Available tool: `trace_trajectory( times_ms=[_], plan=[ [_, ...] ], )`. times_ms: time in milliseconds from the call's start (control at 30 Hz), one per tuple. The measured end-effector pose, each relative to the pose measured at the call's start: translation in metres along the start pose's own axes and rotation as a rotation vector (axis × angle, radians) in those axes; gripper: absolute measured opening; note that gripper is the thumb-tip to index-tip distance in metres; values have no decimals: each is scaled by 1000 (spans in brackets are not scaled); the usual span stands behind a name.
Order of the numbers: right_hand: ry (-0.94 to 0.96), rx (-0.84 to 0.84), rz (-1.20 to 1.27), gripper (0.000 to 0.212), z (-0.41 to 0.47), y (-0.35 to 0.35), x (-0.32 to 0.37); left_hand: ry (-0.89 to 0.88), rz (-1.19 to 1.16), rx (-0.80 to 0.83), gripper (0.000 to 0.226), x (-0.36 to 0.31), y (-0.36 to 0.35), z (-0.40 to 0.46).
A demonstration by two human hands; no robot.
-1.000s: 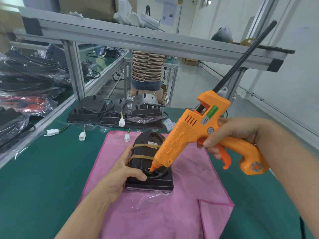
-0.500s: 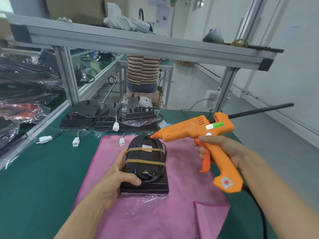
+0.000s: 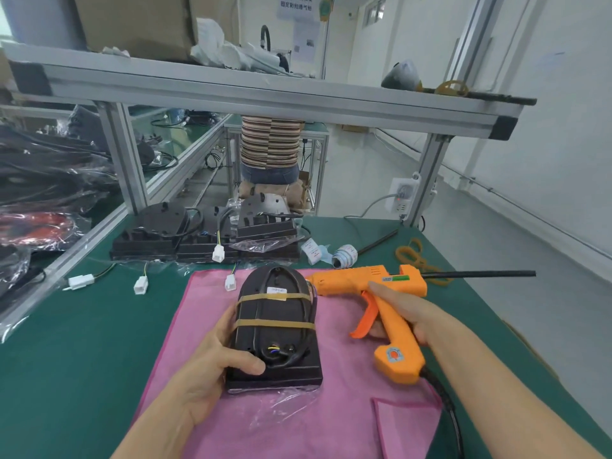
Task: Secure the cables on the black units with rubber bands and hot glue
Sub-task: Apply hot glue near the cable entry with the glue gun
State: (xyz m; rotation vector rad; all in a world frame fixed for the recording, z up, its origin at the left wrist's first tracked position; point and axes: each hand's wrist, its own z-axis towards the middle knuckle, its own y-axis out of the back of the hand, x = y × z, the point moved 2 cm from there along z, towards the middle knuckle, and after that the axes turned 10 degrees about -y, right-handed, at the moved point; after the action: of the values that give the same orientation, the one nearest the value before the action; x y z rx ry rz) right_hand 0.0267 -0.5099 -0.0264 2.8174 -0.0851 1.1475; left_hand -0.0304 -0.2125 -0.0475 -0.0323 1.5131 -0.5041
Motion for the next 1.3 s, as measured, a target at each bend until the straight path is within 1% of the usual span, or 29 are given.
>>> trace_trajectory(
  times_ms=[100,167,200,233,300,367,400,433,467,500,533,600,667,733,767,800,833,867,900,933,1000,1100,1167,1233,1300],
  plan=[
    [72,-220,-358,59,-3,1,-1,25,-3,6,90,1,1,-1],
    [148,-421,-649,59,-1,3,-1,29,-12,2,89,0,1,0],
    [175,-504,-805,58,-3,2,0,31,-21,-4,88,0,0,0],
    [193,-561,-906,57,-6,-1,0,35,-38,-9,86,0,-1,0],
    [202,-666,-1054,52,-15,-8,1,37,-85,-21,80,-1,-4,1],
    [243,-819,-1260,49,-28,-19,3,24,-111,-64,76,-2,-6,0],
    [297,-892,-1333,48,-36,-27,4,13,-117,-90,76,-2,-7,-1],
    [380,-934,-1347,47,-44,-37,4,-1,-120,-111,77,-2,-7,-2],
    [483,-932,-1315,46,-50,-49,3,-17,-123,-129,79,-2,-7,-3],
    [593,-872,-1246,46,-55,-61,1,-33,-125,-153,81,-3,-7,-4],
    [672,-755,-1158,47,-58,-75,-3,-47,-129,-177,83,-4,-7,-5],
    [729,-444,-979,55,-58,-102,-12,-76,-142,-202,89,-8,-6,-7],
    [785,-207,-850,58,-56,-123,-16,-111,-162,-226,91,-13,-5,-10],
    [834,-82,-718,48,-53,-135,-15,-143,-190,-260,86,-18,-1,-11],
    [817,-28,-658,46,-53,-140,-14,-152,-205,-280,87,-20,1,-12],
    [781,34,-604,50,-53,-145,-13,-158,-224,-307,87,-20,4,-13],
    [750,82,-558,61,-53,-149,-13,-163,-238,-335,88,-20,6,-14],
    [725,116,-525,68,-53,-154,-13,-167,-247,-361,90,-21,8,-15],
    [713,139,-502,72,-54,-159,-12,-172,-246,-385,94,-21,10,-16],
    [700,162,-480,73,-55,-164,-11,-179,-248,-409,94,-21,13,-18],
    [682,219,-436,70,-58,-173,-9,-193,-260,-453,85,-26,20,-20],
    [702,287,-381,45,-63,-189,-3,-222,-263,-507,84,-39,34,-24],
    [703,298,-347,37,-65,-204,1,-252,-257,-544,84,-50,43,-28],
    [698,319,-359,42,-68,-224,7,-282,-255,-597,85,-60,54,-32],
    [687,336,-424,54,-69,-246,12,-304,-239,-659,87,-69,68,-38]
  ],
)
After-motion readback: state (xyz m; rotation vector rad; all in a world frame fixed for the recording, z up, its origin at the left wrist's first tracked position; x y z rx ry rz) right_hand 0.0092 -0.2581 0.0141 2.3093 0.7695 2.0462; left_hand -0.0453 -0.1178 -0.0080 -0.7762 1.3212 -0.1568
